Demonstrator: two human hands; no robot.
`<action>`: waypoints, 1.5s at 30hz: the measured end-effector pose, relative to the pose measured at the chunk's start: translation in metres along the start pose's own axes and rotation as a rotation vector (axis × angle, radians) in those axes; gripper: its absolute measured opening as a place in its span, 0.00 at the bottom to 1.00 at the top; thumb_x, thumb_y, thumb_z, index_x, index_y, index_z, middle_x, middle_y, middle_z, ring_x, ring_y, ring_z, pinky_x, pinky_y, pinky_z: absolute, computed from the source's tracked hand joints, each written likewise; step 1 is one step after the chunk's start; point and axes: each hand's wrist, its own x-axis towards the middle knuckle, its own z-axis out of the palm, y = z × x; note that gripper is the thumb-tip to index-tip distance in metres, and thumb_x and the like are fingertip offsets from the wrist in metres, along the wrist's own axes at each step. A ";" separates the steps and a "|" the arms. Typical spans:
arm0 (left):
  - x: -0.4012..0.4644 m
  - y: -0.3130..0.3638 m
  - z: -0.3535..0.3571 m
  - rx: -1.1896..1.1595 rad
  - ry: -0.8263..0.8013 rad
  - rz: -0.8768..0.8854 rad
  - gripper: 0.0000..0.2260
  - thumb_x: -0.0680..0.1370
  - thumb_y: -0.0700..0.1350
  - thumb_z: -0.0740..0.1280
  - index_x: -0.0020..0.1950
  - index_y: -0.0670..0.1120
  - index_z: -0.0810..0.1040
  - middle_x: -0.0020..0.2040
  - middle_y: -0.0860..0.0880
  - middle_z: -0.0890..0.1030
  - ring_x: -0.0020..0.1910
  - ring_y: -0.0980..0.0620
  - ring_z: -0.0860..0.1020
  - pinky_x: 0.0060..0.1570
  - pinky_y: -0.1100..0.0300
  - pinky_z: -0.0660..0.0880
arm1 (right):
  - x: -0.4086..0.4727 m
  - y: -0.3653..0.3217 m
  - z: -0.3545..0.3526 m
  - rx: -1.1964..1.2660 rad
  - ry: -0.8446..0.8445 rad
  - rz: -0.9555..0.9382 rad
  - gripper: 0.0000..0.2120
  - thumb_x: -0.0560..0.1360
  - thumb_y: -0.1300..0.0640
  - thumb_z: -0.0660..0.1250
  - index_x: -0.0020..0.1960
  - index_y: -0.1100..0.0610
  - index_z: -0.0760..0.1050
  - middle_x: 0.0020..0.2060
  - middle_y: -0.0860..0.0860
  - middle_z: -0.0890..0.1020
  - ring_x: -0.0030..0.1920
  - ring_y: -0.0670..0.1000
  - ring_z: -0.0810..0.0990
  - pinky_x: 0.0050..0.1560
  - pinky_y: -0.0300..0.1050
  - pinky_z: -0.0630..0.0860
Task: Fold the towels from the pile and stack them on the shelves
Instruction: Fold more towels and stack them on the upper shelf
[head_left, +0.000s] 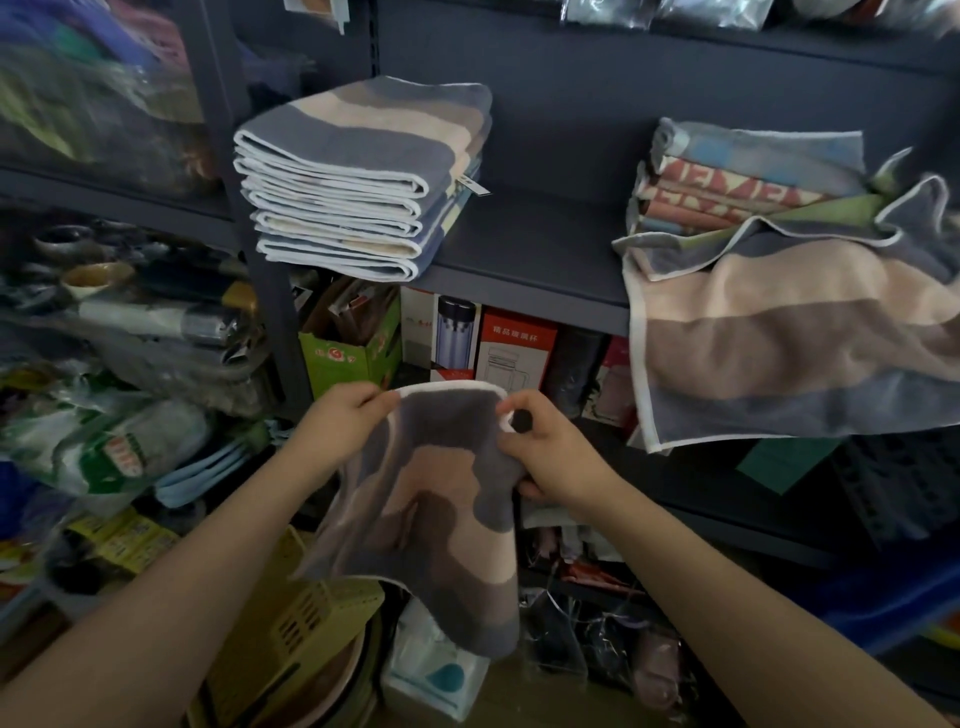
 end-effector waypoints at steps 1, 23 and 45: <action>-0.003 0.012 0.001 -0.053 0.003 0.009 0.18 0.78 0.45 0.63 0.29 0.44 0.67 0.27 0.49 0.65 0.28 0.52 0.65 0.30 0.57 0.59 | -0.004 -0.007 0.005 0.045 -0.025 -0.054 0.09 0.77 0.64 0.58 0.51 0.51 0.69 0.28 0.52 0.69 0.22 0.45 0.66 0.20 0.35 0.62; -0.036 0.056 0.008 -1.001 -0.146 -0.130 0.07 0.77 0.36 0.62 0.47 0.44 0.80 0.37 0.49 0.84 0.36 0.55 0.82 0.35 0.65 0.77 | 0.003 -0.023 0.017 0.161 0.119 -0.300 0.07 0.71 0.66 0.69 0.43 0.55 0.76 0.36 0.54 0.84 0.40 0.50 0.82 0.48 0.44 0.77; -0.047 0.071 -0.001 -0.994 -0.031 -0.052 0.08 0.75 0.34 0.64 0.45 0.44 0.81 0.37 0.49 0.84 0.36 0.56 0.82 0.34 0.66 0.77 | 0.003 -0.021 0.026 -0.478 0.332 -0.809 0.14 0.75 0.52 0.60 0.50 0.58 0.79 0.45 0.53 0.83 0.46 0.52 0.81 0.47 0.45 0.74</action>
